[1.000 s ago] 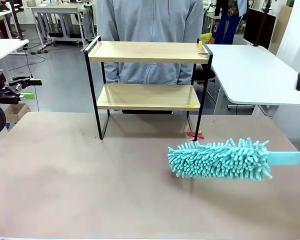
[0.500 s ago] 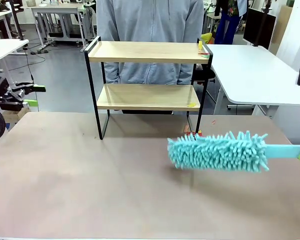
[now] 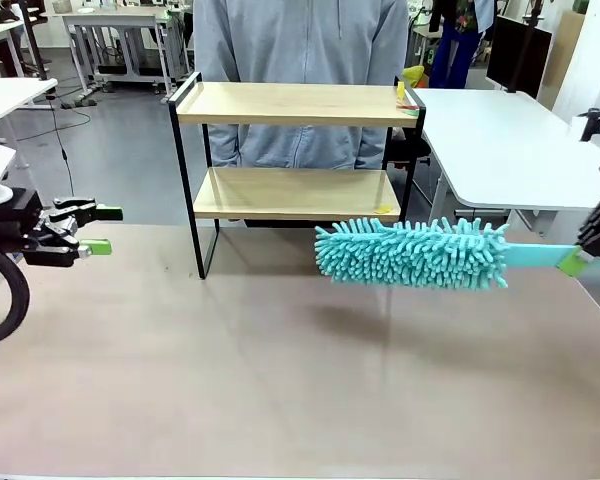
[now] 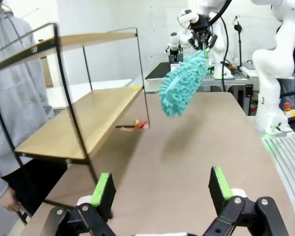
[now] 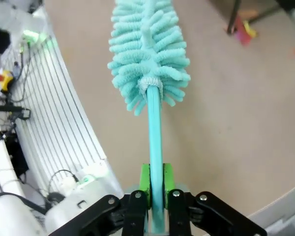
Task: Clean the shelf.
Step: Hand the Duster back to the human.
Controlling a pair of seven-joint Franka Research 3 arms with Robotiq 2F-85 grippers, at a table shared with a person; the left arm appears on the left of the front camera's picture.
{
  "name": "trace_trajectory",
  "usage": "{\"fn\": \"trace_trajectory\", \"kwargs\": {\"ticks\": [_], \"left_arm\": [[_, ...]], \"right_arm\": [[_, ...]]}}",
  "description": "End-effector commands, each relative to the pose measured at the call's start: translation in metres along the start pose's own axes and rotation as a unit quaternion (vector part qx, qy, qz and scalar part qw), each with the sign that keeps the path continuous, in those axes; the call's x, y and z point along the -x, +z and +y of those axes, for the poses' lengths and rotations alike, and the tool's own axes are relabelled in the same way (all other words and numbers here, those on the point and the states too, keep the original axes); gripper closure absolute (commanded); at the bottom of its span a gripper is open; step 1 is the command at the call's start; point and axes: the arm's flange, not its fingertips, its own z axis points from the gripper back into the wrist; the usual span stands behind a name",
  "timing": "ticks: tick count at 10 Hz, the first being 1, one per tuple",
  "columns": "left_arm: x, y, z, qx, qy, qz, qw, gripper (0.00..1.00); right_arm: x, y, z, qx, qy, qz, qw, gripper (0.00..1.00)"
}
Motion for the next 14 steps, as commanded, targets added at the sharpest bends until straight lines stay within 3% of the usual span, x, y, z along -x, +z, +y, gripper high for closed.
{"fn": "trace_trajectory", "kwargs": {"ticks": [1,5,8,9,10,14], "left_arm": [[-0.021,-0.009,-0.035,-0.052,0.008,-0.023,0.998,0.00],[-0.038,-0.033,-0.089,-0.104,0.053,-0.043,0.992,0.00],[-0.039,-0.055,-0.091,-0.084,0.104,-0.026,0.991,0.00],[-0.038,-0.060,-0.088,-0.091,0.112,0.001,0.990,0.00],[-0.036,-0.039,-0.025,-0.078,0.081,-0.031,0.993,0.00],[-0.036,-0.039,-0.025,-0.078,0.081,-0.031,0.993,0.00]], "right_arm": [[-0.010,0.000,-0.024,-0.037,0.114,-0.044,0.992,0.87],[-0.041,0.003,-0.048,-0.042,0.213,-0.088,0.972,0.87],[-0.055,0.003,-0.060,-0.040,0.231,-0.101,0.967,0.87],[-0.056,0.003,-0.062,-0.043,0.223,-0.090,0.970,0.87],[-0.054,0.000,-0.053,-0.035,0.221,-0.085,0.971,0.87],[-0.054,0.000,-0.053,-0.035,0.221,-0.085,0.971,0.87]]}}
